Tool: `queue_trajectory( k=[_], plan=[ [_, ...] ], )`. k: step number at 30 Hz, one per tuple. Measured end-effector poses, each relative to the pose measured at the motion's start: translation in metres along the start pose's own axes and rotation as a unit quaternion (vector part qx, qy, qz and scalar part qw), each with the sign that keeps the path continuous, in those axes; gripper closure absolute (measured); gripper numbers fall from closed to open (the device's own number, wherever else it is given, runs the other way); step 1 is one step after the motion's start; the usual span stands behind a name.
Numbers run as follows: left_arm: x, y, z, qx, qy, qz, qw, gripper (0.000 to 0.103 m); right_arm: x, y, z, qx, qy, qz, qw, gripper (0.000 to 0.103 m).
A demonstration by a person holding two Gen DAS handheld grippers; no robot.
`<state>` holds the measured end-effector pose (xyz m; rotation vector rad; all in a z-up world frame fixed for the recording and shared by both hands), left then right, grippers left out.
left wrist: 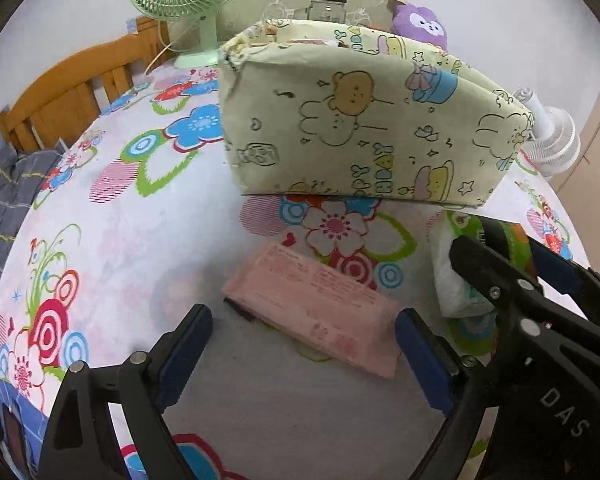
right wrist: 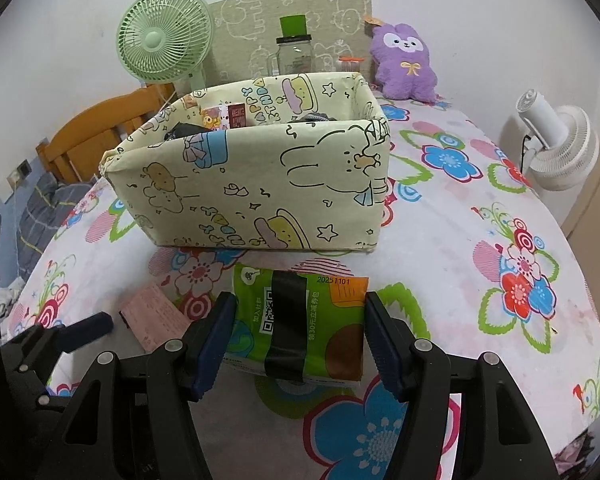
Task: Organize soft objects
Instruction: 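Grasp the green tissue pack with the right tool while the left tool grasps the pink packet, then lift the pink packet and green tissue pack up over the storage box with both tools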
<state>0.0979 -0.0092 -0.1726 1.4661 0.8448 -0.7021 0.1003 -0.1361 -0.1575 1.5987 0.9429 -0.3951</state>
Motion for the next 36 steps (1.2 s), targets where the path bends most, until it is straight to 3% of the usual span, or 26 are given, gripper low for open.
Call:
queue_trajectory(
  k=[10,12,15,17,22,36],
  plan=[
    [0.008,0.014,0.017,-0.006,-0.006,-0.004,1.0000,0.009,0.004,0.015,0.013,0.003,0.005,0.001,1.000,0.037],
    [0.008,0.017,0.021,-0.005,-0.005,0.002,1.0000,0.013,0.005,0.017,0.016,0.005,0.003,0.001,1.000,0.037],
    [0.008,0.019,0.022,-0.001,0.007,0.014,0.9999,0.031,0.007,0.017,0.019,0.009,0.002,-0.002,1.000,0.037],
    [0.008,0.020,0.021,0.000,0.015,0.022,0.9996,0.049,0.009,0.016,0.019,0.012,0.003,-0.004,1.000,0.037],
    [0.003,0.017,0.022,0.008,0.010,0.030,0.9995,0.063,0.010,0.012,0.016,0.018,0.008,-0.004,1.000,0.037],
    [-0.032,0.010,0.028,0.039,-0.015,0.070,0.9967,0.065,-0.019,0.007,-0.002,0.024,0.005,0.025,0.999,0.037]
  ],
)
Point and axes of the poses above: each gripper's, at about its wrist camera, not at the fingertips, and x roughly the way its jaws point, z to its right, y to its top, the point moved 2 cm from there along x, roughly the way its jaws point, and after that the axes turned 10 degrees about y, right-handed, at the moved point
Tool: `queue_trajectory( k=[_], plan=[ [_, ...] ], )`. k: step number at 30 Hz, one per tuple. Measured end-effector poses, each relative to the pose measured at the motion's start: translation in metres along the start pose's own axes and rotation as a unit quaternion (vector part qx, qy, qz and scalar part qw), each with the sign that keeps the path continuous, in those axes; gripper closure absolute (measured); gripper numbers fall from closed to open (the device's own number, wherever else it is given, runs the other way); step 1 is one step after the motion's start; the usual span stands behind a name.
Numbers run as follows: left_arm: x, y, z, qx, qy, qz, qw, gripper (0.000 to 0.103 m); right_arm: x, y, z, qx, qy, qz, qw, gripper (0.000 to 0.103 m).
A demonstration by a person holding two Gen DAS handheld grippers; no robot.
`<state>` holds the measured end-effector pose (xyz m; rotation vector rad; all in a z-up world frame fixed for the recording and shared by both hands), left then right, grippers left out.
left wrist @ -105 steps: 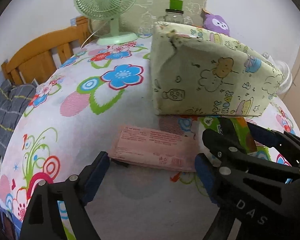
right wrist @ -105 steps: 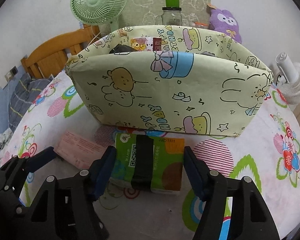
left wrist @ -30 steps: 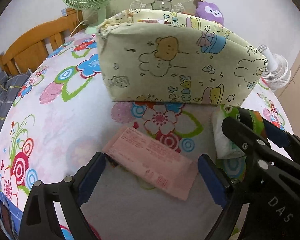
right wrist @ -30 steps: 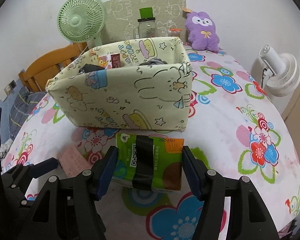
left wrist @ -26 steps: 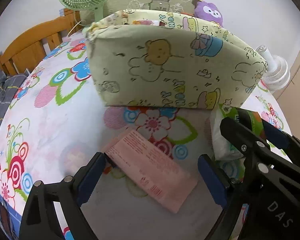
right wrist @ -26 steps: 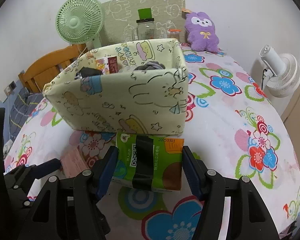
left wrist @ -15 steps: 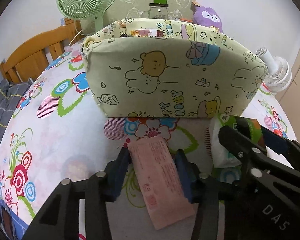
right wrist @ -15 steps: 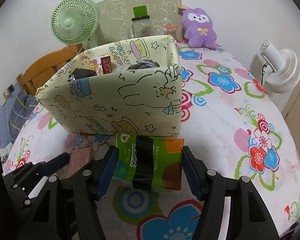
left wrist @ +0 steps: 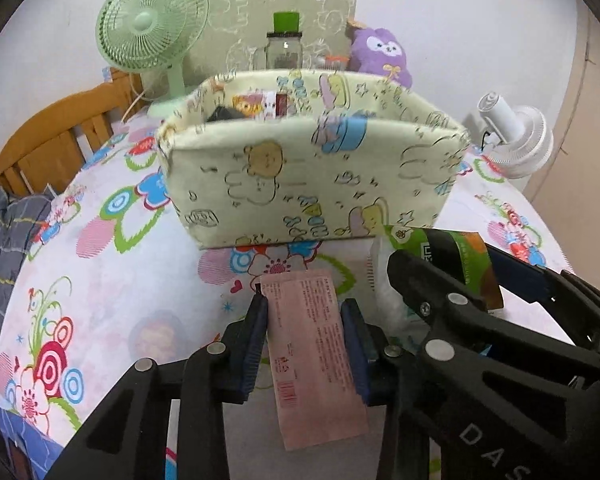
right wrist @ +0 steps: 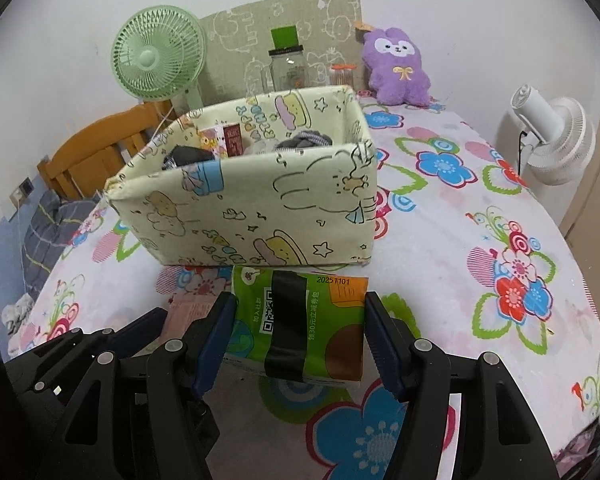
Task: Organize soft objects
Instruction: 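Lift the pink packet and green tissue pack up over the storage box with both tools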
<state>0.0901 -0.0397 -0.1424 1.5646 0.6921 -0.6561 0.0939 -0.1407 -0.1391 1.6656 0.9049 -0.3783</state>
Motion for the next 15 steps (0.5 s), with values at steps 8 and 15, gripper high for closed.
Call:
queue_trajectory(
  k=[8,15],
  plan=[
    [-0.033,0.009,0.002,0.009,-0.004,0.036,0.9993,0.065,-0.032,0.008,-0.009,0.001,-0.009,0.033,0.999,0.037],
    [-0.061,0.019,-0.003,0.008,-0.006,0.070,0.9975,0.065,-0.059,0.019,-0.019,-0.005,-0.018,0.063,0.998,0.037]
  ],
)
Point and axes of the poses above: each gripper's, at about its wrist camera, not at the fingertips, and x roughly the way its jaws point, z to its right, y to its top, the point moved 2 cm from there along x, roughly the way its jaws point, and after that the axes turned 10 degrees about y, right-handed, at the moved point
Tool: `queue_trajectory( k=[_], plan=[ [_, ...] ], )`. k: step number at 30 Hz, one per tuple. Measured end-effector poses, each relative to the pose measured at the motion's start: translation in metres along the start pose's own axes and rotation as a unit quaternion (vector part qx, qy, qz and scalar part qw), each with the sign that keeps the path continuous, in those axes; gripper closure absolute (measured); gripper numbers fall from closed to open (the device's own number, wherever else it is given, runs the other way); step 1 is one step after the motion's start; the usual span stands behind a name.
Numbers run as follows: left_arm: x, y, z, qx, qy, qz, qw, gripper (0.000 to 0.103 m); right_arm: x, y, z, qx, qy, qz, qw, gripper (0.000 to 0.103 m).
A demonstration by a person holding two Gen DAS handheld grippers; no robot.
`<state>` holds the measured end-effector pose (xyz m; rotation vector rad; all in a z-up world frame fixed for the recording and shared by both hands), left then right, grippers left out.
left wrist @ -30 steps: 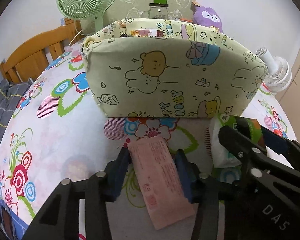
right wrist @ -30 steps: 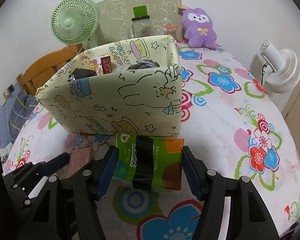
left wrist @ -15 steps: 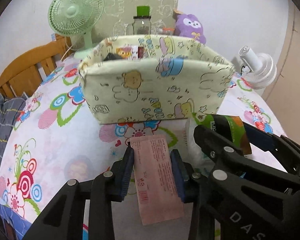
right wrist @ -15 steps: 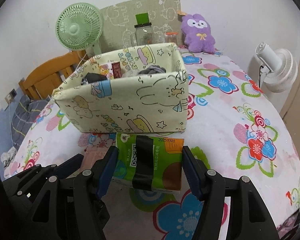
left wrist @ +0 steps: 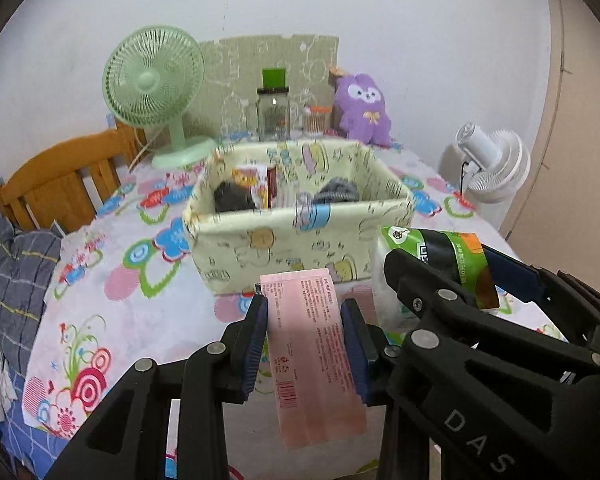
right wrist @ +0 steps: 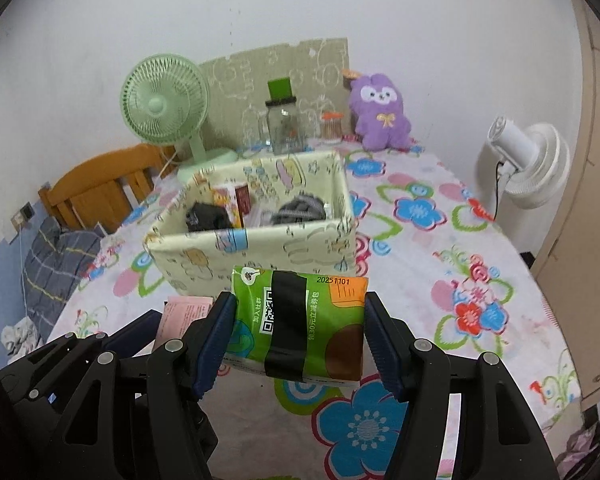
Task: Organize soft objects
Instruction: 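Lift the pink packet and green tissue pack up over the storage box with both tools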
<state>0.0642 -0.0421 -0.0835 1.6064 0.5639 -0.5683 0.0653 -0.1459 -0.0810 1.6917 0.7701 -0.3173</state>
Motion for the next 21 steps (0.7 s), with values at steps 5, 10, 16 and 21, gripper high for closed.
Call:
queue_trajectory(
  k=[5,10,16,21],
  plan=[
    [-0.017,0.011,-0.004,-0.001,-0.001,0.022,0.9998,0.065,-0.017,0.012,-0.007,-0.004,0.000,0.021,1.000,0.037],
    [-0.033,0.023,-0.007,0.000,0.000,0.045,0.9990,0.065,-0.032,0.025,-0.014,-0.007,0.001,0.040,0.999,0.037],
    [-0.043,0.033,-0.008,-0.001,-0.001,0.064,0.9980,0.065,-0.043,0.036,-0.018,-0.010,-0.001,0.056,0.998,0.037],
    [-0.045,0.041,-0.008,-0.003,-0.002,0.072,0.9974,0.065,-0.047,0.044,-0.019,-0.016,-0.005,0.063,0.998,0.037]
  ],
)
Point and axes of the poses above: each gripper's, at about its wrist camera, not at the fingertips, and x roughly the way its jaws point, z to its right, y to its top, the point moved 2 cm from there along x, roughly the way its jaws point, and after that the axes turned 10 degrees about y, right-handed, at the moved point
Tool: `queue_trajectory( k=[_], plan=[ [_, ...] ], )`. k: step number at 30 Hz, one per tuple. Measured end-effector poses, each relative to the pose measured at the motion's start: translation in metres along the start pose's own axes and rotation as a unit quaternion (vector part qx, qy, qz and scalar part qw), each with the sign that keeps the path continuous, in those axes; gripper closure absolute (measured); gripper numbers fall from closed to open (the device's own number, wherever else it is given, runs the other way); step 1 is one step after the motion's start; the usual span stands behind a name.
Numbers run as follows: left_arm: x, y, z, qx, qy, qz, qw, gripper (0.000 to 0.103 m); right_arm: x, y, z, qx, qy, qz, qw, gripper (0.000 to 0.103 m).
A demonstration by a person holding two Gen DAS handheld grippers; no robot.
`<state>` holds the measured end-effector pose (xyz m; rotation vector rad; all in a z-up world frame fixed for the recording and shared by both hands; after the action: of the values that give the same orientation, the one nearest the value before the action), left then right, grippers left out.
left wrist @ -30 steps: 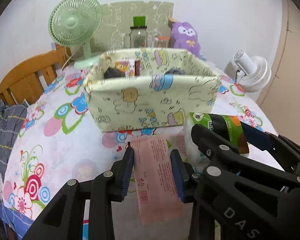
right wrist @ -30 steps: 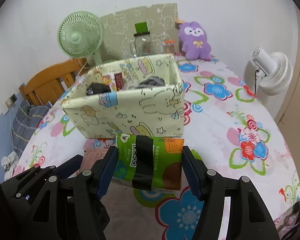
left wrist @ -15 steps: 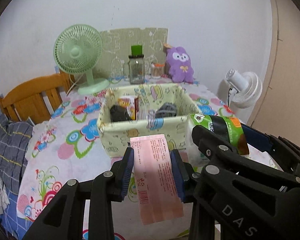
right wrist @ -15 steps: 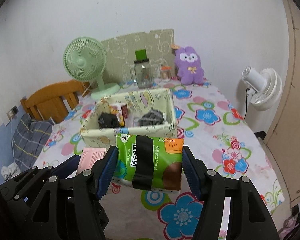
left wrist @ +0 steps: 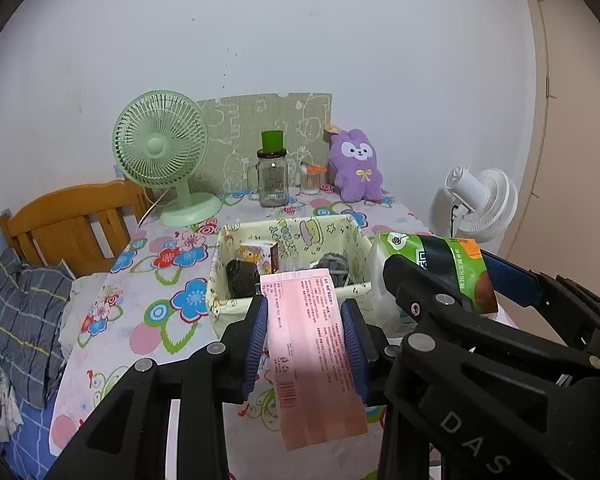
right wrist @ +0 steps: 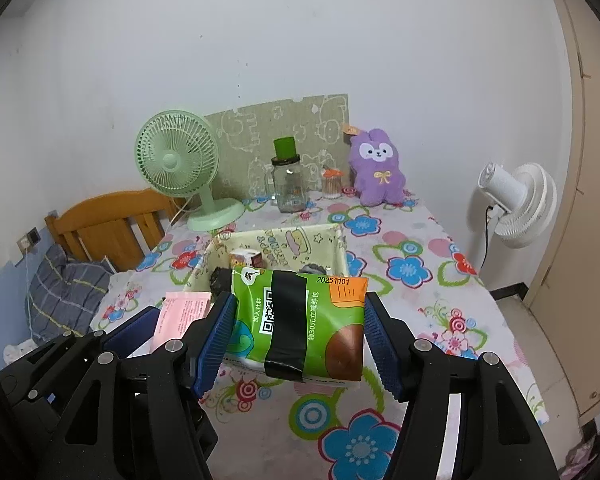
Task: Organize soft objects
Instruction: 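Lift the pink packet and green tissue pack up over the storage box with both tools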
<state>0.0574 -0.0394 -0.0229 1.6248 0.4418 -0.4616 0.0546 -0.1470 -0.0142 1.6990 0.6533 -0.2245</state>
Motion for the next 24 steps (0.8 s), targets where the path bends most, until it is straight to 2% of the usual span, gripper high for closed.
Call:
queue_trajectory(
  k=[8,24],
  plan=[
    [0.010,0.014,0.000,-0.002,0.004,0.008,1.0000,0.065,0.010,0.014,0.003,0.001,-0.002,0.007,1.000,0.037],
    [0.052,0.046,-0.004,-0.008,0.014,0.016,0.9997,0.065,0.055,0.047,0.013,0.004,0.003,0.015,1.000,0.037]
  ],
)
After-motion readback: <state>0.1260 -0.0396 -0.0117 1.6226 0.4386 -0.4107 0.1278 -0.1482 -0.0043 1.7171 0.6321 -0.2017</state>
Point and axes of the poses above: each gripper's, at about its wrist camera, not at the fingertips, and x roughly the way its jaws point, z to its right, y to its top, the point moved 2 cm from there along x, roughly the way its jaws point, and after that the axes turned 10 degrees about y, right-handed, at the moved point
